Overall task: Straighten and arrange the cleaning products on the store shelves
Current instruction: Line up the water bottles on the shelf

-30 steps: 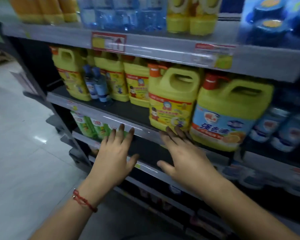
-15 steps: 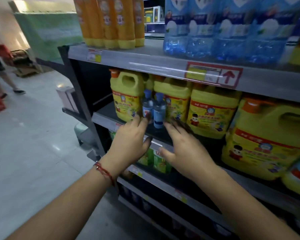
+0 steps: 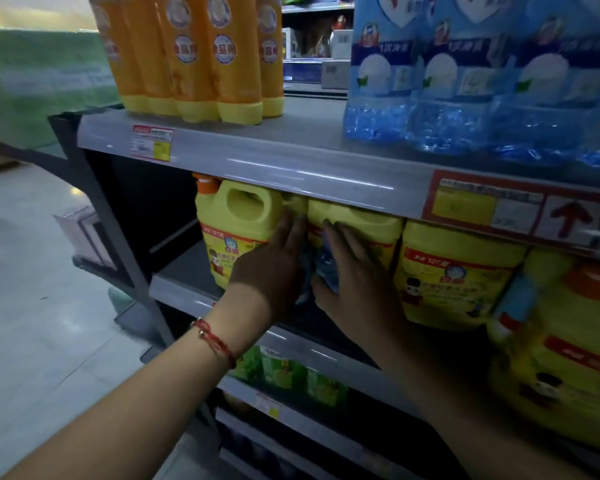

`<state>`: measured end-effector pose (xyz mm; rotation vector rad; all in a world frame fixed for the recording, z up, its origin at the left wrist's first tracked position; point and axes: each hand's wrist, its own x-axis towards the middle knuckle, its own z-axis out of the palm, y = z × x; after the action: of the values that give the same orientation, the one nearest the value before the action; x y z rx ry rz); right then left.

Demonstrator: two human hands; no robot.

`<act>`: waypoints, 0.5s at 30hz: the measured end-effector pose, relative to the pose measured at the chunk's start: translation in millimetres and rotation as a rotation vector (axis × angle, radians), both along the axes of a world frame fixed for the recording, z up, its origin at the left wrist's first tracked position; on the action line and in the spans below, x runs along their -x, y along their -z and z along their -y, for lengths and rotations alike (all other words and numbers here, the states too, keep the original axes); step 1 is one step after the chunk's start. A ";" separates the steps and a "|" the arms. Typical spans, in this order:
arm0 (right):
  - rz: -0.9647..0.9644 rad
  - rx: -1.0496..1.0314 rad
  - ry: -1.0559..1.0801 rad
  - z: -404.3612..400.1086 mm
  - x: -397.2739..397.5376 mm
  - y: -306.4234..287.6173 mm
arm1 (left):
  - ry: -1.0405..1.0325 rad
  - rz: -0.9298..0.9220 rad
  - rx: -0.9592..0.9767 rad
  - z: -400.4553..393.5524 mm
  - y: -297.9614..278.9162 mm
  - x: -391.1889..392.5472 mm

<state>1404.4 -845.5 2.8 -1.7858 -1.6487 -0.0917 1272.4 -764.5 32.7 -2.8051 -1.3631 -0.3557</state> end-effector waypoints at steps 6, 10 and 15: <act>-0.050 -0.140 0.034 -8.7 -2.0 11.2 | 0.110 0.147 -0.069 -8.0 17.4 7.7; -0.237 -0.186 0.040 -2.3 1.1 18.1 | 0.220 0.276 -0.190 -6.4 34.8 19.9; -0.384 -0.215 0.167 5.2 10.3 31.1 | 0.290 0.525 -0.079 -8.1 51.8 28.2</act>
<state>1394.1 -850.7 -28.4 -1.6526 -1.1731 0.0003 1244.2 -756.4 -19.0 -2.9588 -0.9451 -1.1904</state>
